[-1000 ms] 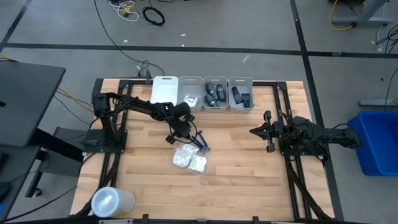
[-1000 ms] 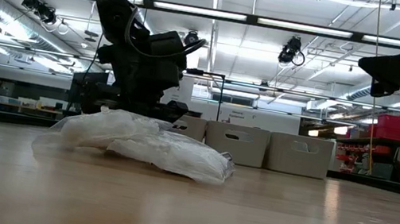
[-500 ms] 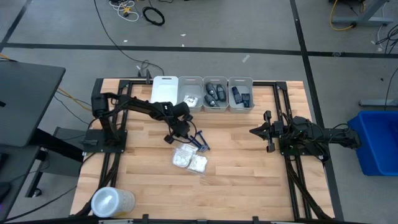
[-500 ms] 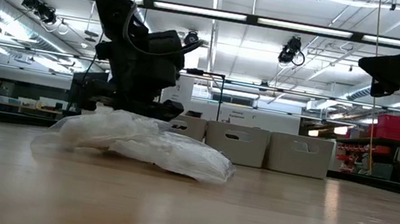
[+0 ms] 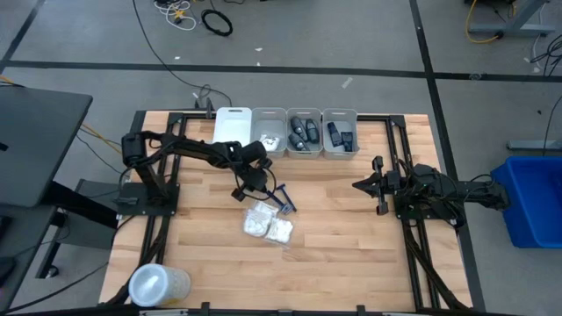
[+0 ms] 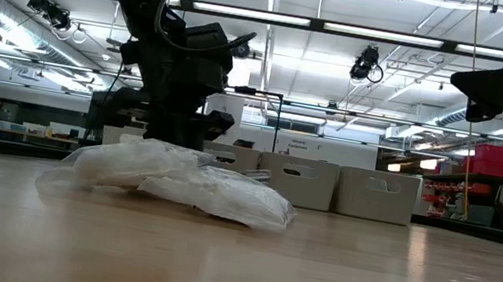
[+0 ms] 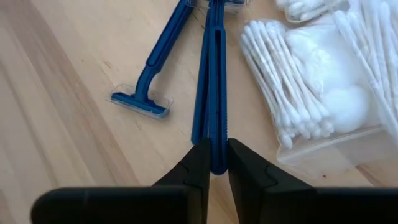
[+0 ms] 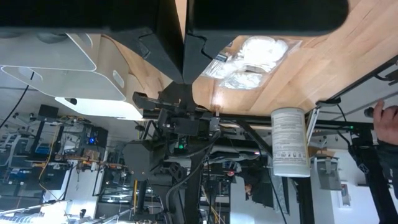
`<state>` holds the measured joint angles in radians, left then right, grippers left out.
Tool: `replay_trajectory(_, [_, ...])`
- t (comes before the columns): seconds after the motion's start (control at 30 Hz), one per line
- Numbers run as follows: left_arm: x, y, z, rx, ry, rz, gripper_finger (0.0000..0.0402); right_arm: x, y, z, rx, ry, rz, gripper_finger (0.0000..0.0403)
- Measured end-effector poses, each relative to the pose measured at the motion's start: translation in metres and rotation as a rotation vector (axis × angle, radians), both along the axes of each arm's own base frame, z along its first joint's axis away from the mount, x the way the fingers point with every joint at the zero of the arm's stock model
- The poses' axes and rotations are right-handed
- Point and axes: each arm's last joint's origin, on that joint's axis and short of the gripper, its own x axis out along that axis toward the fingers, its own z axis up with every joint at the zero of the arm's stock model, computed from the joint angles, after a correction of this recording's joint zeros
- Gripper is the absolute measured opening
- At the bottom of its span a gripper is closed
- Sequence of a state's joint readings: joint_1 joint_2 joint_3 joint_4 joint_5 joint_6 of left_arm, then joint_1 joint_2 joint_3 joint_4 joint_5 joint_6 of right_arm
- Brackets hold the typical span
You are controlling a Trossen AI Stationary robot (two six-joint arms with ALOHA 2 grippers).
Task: Pick & Place Travel size toiletries
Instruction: Put the blue razor into the white bin
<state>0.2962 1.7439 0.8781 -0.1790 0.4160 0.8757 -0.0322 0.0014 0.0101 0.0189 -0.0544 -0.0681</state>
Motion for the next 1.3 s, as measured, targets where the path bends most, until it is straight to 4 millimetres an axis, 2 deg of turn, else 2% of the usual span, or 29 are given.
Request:
replay_trajectory(0.27, [-0.003, 0.0, 0.002, 0.021, 0.029, 0.03, 0.0045, 0.0, 0.0, 0.0, 0.0, 0.0, 0.0, 0.0014])
replay_trajectory(0.73, [-0.018, -0.001, 0.061, 0.076, -0.125, 0.113, 0.0046, 0.0, 0.0, 0.0, 0.0, 0.001, 0.0, 0.0014])
replay_trajectory(1.3, [-0.032, 0.004, 0.097, 0.093, -0.224, 0.325, 0.0044, 0.0, 0.0, 0.0, 0.0, 0.0, 0.0, 0.0013])
